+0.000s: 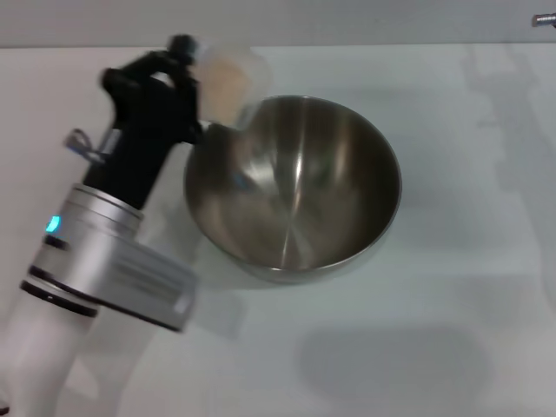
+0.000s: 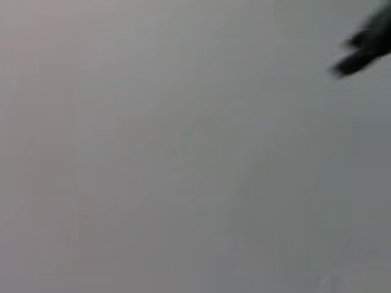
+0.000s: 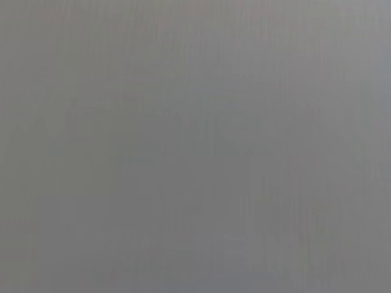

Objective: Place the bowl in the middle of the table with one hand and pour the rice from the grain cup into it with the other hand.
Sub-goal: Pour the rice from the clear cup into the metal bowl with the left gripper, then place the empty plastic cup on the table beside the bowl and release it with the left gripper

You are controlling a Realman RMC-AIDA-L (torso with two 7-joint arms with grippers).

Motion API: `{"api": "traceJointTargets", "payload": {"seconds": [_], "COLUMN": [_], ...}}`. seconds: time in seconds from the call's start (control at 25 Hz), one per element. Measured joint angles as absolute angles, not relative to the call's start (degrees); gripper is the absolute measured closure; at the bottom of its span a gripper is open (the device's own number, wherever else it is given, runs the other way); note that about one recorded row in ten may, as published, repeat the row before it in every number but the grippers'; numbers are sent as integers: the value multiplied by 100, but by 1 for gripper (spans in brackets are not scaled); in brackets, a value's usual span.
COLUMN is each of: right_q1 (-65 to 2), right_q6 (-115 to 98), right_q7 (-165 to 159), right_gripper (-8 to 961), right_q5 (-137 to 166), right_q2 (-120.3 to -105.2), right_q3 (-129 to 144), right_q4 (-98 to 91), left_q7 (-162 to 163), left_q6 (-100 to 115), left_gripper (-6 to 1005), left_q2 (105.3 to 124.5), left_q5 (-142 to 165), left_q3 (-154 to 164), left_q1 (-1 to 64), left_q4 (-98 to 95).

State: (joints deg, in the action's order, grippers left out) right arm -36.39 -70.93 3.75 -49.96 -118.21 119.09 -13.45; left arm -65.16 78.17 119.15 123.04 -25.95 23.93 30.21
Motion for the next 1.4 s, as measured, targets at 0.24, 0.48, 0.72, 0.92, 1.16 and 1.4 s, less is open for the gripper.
{"api": "traceJointTargets", "payload": {"seconds": [0.24, 0.48, 0.72, 0.92, 1.16, 1.4], "right_q1": [-3639, -3650, -3671, -3695, -3699, -3700], "right_q6": [-7093, -7089, -7078, -7075, -7075, -7075], "right_q7": [377, 378, 378, 378, 378, 378], "right_gripper": [350, 351, 351, 350, 350, 350], "right_q5": [-4992, -4987, -4983, -4983, -4983, -4983], "right_q2": [-11821, -11821, -11821, -11822, -11822, -11821], "right_q3": [11916, 11933, 11927, 11930, 11919, 11908], "right_q4": [-1348, -1352, -1347, -1344, -1340, -1336], "left_q7": [-7647, -9656, -10886, -12152, -12668, -12788], "left_q6": [7609, 7256, 7243, 7183, 7204, 7220], "left_gripper": [960, 957, 955, 952, 950, 947], "left_q2": [11917, 11918, 11918, 11918, 11918, 11918], "left_q5": [12567, 12606, 12641, 12666, 12826, 12969], "left_q3": [-2432, -2067, -1987, -1878, -1877, -1598], "left_q1": [2452, 2545, 2549, 2561, 2601, 2567], "left_q4": [3097, 3129, 3116, 3050, 2929, 2928]}}
